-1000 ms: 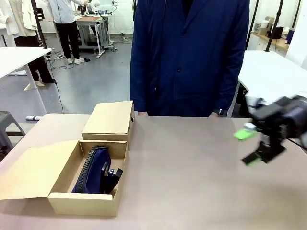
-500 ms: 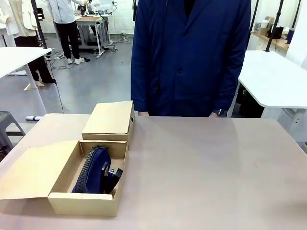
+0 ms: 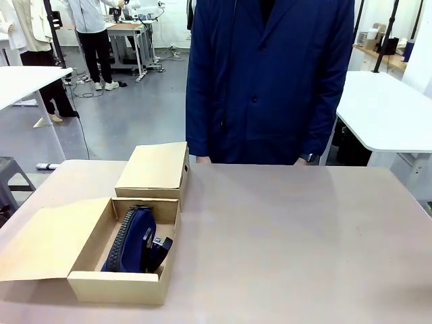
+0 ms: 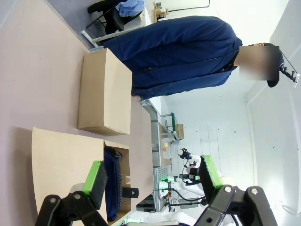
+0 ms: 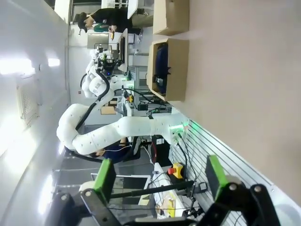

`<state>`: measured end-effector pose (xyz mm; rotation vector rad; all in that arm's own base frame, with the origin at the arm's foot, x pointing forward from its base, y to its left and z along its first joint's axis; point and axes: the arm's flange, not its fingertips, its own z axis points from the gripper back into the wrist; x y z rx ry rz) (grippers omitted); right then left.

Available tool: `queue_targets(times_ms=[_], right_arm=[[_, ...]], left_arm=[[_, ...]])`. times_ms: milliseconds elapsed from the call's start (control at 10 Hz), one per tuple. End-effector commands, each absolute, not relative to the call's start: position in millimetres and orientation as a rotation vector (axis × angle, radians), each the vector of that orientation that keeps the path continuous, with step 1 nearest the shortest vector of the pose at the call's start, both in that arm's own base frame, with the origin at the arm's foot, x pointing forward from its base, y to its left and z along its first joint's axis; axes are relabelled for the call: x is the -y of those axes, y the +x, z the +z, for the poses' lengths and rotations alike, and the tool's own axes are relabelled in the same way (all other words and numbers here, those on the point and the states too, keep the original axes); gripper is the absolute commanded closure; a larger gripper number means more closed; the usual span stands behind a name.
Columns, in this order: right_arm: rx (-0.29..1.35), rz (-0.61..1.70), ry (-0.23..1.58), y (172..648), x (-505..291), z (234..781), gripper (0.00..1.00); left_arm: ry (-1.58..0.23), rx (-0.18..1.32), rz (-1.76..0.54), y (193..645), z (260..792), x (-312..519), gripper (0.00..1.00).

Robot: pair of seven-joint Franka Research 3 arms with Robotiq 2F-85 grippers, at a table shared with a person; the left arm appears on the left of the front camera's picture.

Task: Place items inside the box.
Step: Pick up a Pencil pouch or Stapler and place it inside the Mailer Box closest to the robot, then close the lid of the Mailer Box closest to the robot.

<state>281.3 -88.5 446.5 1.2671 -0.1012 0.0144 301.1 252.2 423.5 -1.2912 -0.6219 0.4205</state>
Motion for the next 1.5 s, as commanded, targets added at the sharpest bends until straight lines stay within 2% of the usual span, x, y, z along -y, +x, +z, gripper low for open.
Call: queue_targets(times_ms=[0,600,900,1100,1200,1300,1400], right_arm=[[0.110,0.028,1.282,283,87,449,0.00],[0.110,0.028,1.282,283,87,449,0.00],[0.110,0.028,1.282,283,87,449,0.00],[0.110,0.028,1.282,283,87,449,0.00],[0.110,0.028,1.282,283,87,449,0.00],[0.110,0.028,1.282,283,87,449,0.00],[0.110,0.028,1.282,283,87,449,0.00]], left_arm=[[-1.294,0.628,0.401,299,423,-251,0.00],[-1.291,0.622,0.421,301,423,-252,0.00],[-1.415,0.667,-0.228,350,482,-155,0.00],[-1.380,0.726,-0.585,346,490,-104,0.00],[-1.311,0.806,-0.754,337,485,-92,0.00],[-1.109,0.995,-0.954,328,472,-89,0.00],[-0.979,1.098,-1.095,314,456,-95,0.00]])
